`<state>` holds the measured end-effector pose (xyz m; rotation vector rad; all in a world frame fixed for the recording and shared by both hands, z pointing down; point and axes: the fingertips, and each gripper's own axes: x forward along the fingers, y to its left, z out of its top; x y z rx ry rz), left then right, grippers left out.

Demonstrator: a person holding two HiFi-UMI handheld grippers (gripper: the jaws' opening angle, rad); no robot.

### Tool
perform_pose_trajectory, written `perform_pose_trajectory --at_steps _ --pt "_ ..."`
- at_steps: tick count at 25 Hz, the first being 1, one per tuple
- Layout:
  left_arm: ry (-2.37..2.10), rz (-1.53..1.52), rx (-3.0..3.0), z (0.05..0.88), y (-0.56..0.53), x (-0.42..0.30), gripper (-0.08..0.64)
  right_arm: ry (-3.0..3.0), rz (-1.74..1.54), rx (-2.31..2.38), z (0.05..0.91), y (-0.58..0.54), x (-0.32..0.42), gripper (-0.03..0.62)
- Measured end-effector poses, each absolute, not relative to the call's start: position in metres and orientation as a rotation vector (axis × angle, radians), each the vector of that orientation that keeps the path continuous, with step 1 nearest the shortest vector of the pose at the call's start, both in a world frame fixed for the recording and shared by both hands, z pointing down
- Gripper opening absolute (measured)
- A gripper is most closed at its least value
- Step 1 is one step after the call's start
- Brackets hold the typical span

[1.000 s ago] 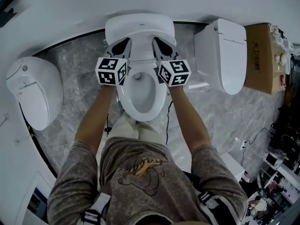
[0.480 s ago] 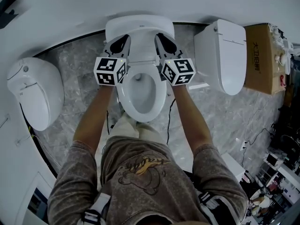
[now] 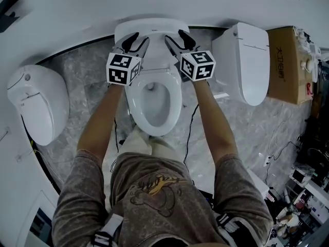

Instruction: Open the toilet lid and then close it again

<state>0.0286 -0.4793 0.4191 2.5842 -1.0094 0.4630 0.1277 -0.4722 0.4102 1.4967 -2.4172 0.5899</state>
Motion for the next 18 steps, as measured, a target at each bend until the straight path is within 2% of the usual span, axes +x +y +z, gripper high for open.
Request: perform_pose_trajectory --at_steps 7,14,18 --pt "-1.018 0.451 2.556 0.425 -0.483 0.027 0.153 -2.412 0.634 1.497 0.417 -0.477 0.130 0.235" --pt "-0.968 0.376 2.560 0.415 -0.460 0.028 0.202 -2.433 0.623 1.489 0.407 -0.455 0.128 0.233" --pt "-0.976 0.311 2.518 0.409 -0.440 0.025 0.206 -2.463 0.650 1.493 0.400 -0.433 0.127 0.234"
